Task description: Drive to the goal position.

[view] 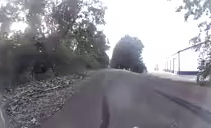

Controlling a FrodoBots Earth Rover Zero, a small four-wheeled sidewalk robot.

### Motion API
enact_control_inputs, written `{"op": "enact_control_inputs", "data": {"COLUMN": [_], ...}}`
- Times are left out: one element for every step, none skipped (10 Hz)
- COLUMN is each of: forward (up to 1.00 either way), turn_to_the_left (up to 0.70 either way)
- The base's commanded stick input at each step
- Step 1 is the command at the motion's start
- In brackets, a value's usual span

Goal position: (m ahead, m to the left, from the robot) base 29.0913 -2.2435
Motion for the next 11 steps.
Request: {"op": "enact_control_inputs", "data": {"forward": [0.70,0.70,0.70,0.70,0.70,0.70,0.70,0.70,0.70,0.70,0.70], "turn_to_the_left": [0.00,0.00,0.00,0.00,-0.02,-0.04,-0.15,-0.30,-0.10,0.00,0.00]}}
